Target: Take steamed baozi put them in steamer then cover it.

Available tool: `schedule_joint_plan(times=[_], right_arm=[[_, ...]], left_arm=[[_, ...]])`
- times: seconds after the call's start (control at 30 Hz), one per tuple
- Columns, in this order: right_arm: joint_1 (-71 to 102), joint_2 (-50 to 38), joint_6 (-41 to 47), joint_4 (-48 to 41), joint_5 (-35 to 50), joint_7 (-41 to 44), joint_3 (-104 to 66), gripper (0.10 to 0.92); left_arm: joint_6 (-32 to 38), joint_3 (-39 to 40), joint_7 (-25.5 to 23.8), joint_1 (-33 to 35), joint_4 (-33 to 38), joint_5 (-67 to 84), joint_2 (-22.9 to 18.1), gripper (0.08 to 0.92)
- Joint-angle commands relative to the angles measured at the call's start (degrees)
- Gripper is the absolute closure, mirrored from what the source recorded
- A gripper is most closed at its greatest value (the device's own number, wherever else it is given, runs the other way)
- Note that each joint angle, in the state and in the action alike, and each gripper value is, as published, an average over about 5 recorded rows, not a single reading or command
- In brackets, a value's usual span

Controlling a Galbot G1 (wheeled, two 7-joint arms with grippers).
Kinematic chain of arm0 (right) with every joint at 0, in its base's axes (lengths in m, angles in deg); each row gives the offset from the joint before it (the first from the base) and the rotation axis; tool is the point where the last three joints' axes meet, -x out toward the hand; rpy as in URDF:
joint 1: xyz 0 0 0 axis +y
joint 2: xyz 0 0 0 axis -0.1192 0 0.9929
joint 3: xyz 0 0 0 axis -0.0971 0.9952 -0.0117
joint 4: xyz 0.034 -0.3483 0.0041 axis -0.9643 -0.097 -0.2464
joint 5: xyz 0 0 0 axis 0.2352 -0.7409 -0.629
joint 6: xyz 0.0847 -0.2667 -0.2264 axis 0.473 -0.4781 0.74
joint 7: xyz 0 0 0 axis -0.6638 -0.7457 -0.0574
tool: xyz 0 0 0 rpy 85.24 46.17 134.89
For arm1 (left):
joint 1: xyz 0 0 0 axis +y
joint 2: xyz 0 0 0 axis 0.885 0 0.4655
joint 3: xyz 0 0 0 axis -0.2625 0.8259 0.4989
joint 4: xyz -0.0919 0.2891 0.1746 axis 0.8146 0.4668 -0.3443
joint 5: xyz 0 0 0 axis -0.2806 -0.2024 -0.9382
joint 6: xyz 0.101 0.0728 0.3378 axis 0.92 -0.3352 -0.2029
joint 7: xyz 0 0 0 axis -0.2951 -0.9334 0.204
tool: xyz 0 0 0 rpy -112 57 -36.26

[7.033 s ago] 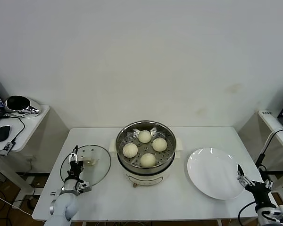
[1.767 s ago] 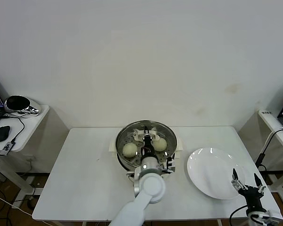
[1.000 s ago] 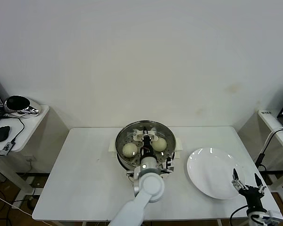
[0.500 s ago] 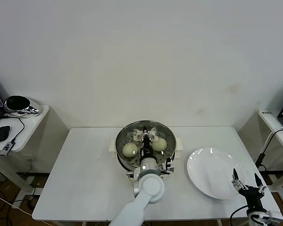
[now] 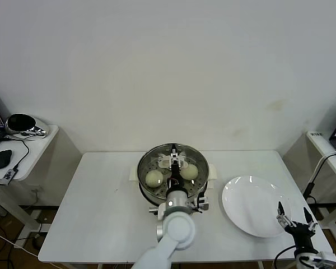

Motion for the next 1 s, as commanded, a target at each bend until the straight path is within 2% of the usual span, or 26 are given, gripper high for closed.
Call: schedule_joint_plan(times=[0.03,0.13,0.33,0.47,0.57,0.7,0.8,0.9,1.0], right_arm=[[0.0,-0.2,0.0,0.0,0.1,0.0,-0.2,0.203],[0.1,-0.4,-0.2,0.0,0.3,0.0,-0.3,0.203],[0.0,-0.8,0.1,0.6,0.8,0.3,0.2,0.203],[2.2,-2.3,1.3,3.5,0.8,0.6,3.8,0.203],[3.9,-4.4,2.3,5.4,-0.1,0.3,8.5,0.203],[3.8,-5.3,2.7,5.6,-2.5,-0.2,14.0,0.203],[3.1,-5.2,3.0,5.5,-2.8,-1.0,16.5,0.203],[3.5,-5.9,3.4,5.9,-2.9,-1.5,18.1,0.203],[4.5,-6.9,3.8,6.4,-2.8,-2.2,18.8,0.203]], left_arm=[[-1.7,0.6,-0.9,3.2,5.7,0.5,0.9,0.231],[-1.9,0.4,-1.4,4.8,8.0,0.5,1.5,0.187],[-0.2,-2.1,0.1,9.3,17.6,5.1,3.6,0.177],[5.4,-9.7,3.9,13.8,28.5,19.5,7.3,0.177],[12.8,-19.7,9.7,17.8,32.6,37.4,10.4,0.177],[26.5,-37.5,12.1,25.7,31.7,65.1,11.4,0.177],[33.5,-46.5,13.7,32.0,27.9,79.0,11.3,0.177],[38.5,-51.1,15.2,36.9,24.1,85.5,10.9,0.177],[42.3,-53.3,14.2,40.6,21.3,91.0,10.0,0.177]])
